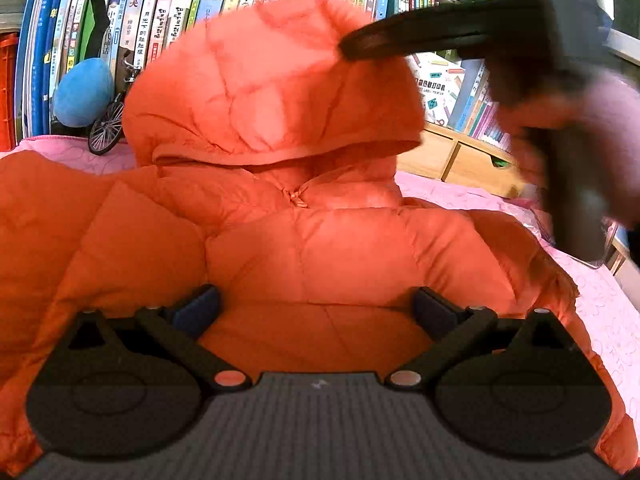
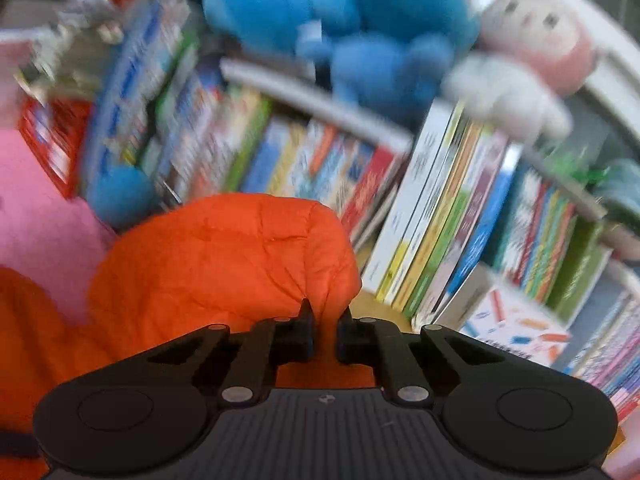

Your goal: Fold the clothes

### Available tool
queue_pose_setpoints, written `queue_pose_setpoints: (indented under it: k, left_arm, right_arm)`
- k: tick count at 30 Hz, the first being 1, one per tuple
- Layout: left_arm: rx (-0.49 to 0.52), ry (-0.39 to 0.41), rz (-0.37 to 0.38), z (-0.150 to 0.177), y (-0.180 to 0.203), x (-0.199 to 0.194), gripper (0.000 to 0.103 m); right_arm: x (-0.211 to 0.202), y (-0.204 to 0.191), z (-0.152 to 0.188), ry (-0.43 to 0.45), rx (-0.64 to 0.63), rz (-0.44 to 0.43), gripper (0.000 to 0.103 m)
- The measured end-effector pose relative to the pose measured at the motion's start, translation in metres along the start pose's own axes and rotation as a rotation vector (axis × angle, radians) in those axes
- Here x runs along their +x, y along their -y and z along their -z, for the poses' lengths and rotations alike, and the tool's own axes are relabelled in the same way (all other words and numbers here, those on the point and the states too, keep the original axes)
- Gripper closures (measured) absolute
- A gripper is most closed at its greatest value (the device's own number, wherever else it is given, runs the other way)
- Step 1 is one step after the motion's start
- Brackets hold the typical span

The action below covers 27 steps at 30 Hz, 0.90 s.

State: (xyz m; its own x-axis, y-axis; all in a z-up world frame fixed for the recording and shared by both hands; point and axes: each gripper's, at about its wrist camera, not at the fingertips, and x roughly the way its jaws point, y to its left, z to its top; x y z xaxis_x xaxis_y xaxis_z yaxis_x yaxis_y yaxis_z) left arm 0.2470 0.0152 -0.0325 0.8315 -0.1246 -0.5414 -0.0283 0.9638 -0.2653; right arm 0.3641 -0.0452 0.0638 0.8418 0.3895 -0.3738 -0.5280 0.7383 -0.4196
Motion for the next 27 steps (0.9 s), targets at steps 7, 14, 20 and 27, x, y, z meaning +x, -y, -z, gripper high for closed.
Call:
queue_pose_setpoints:
  k: [7, 14, 20, 27]
  left_arm:
    - [-0.166, 0.018, 0.196, -0.015, -0.033, -0.033, 0.002]
    - [-0.54, 0.141, 0.663, -0.013, -0.089, -0.127, 0.0]
    - [-0.608, 0.092, 0.573, -0.035, -0.08, -0.118, 0.0]
    - [-0.657, 0.027, 0.448, -0.035, -0.068, -0.088, 0.0]
  right_arm:
    - [-0.116, -0.008, 0.018, 0.167, -0.06, 0.035, 0.092]
    - [-0.171, -0.035, 0.074, 0.203, -0.138, 0.044, 0.092]
    - [-0.196, -0.055, 0.108, 0.224, -0.152, 0.044, 0.092]
    - [-0.2, -0.067, 0.126, 0.222, -0.153, 0.067, 0.091]
